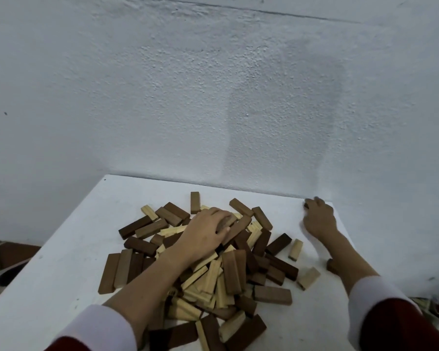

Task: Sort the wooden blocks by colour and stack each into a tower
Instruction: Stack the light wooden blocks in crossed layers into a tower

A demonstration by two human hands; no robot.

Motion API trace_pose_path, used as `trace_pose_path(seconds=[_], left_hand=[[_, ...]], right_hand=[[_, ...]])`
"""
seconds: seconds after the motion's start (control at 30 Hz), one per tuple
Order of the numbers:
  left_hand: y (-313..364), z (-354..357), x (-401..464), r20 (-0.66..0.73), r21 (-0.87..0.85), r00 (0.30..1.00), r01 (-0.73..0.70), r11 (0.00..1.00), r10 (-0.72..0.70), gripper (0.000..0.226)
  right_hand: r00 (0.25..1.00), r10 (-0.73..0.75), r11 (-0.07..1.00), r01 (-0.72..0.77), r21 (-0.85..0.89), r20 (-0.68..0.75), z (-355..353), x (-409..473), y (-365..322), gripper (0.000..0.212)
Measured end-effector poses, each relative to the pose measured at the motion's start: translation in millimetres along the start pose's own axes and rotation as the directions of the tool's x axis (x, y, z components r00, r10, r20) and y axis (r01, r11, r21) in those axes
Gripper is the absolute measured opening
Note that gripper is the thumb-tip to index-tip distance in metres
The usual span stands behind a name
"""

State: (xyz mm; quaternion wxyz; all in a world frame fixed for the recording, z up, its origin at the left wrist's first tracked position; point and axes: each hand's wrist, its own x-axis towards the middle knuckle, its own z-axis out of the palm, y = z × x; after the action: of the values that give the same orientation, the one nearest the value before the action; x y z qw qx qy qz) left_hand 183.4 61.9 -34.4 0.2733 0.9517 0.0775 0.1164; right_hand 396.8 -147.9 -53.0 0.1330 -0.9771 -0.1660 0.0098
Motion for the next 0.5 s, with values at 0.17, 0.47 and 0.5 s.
trace_pose_path(seconds=[0.17,0.47,0.5], left_hand=[[-0.7,-1.8,-1.5,-0.013,-0.048,1.0,0.003,0.999,-0.004,0.035],[10.6,-8.2,-20.4,-0.011,-0.057,0.999,0.046,0.997,-0.047,0.039],[11.8,-7.2,-23.6,-0.008,-0.058,0.999,0.047,0.997,-0.047,0.039]], right_hand=[[0.999,-0.04,0.998,0.04,0.045,-0.008,10.1,-15.7,16.5,0.052],[0.952,-0.306,0.934,0.304,0.186,-0.019,17.2,-102.2,-22.9,0.061],[0.933,-0.359,0.918,0.356,0.176,-0.013,19.2,-106.2,-24.1,0.057]])
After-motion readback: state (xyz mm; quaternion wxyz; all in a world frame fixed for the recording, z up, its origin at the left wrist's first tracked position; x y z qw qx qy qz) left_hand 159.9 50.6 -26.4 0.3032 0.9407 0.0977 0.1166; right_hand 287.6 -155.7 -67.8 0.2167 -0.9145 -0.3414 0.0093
